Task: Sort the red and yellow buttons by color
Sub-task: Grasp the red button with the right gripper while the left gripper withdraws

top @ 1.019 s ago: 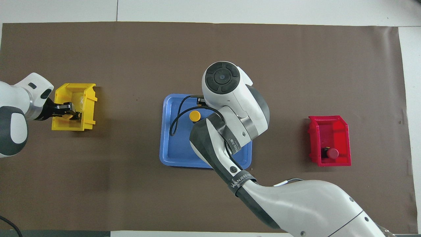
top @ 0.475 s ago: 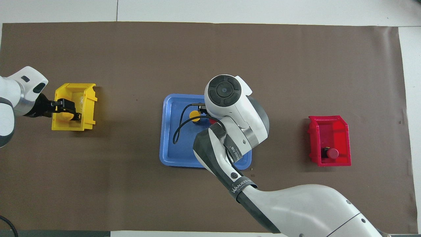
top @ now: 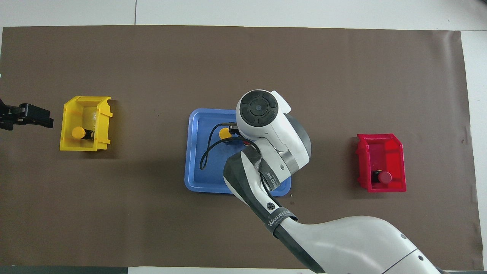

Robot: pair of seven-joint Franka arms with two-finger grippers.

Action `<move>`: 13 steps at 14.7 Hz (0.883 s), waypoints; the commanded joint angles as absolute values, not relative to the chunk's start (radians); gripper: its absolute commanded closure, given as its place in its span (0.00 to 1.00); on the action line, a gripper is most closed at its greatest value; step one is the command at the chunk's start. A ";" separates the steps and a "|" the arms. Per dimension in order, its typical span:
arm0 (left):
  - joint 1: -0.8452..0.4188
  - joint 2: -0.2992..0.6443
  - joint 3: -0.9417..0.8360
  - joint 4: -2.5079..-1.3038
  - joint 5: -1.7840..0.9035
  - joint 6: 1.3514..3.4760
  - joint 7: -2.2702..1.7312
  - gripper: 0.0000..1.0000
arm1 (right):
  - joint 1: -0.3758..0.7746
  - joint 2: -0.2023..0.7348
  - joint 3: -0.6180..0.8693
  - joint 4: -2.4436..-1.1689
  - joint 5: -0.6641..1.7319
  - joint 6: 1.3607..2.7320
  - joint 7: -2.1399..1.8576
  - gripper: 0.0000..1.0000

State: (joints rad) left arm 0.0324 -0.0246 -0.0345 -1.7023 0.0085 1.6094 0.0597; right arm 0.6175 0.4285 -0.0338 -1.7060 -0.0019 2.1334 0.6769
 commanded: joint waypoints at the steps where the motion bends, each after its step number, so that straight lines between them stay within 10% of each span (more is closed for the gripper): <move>1: 0.029 -0.009 -0.069 -1.589 0.023 1.493 0.084 0.00 | 0.615 0.399 -0.017 -1.744 -0.006 2.152 0.660 0.19; 7: 0.031 -0.025 -0.077 -1.600 0.021 1.500 0.087 0.00 | 0.617 0.397 -0.015 -1.750 -0.006 2.152 0.643 0.23; 13: 0.032 -0.029 -0.077 -1.612 0.021 1.506 0.080 0.00 | 0.617 0.399 -0.015 -1.741 -0.002 2.152 0.640 0.51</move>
State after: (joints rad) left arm 0.0321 -0.0242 -0.0781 -1.6068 0.0085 1.5161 0.0697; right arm 0.6228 0.4256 -0.0223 -1.7129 -0.0018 2.1346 0.6582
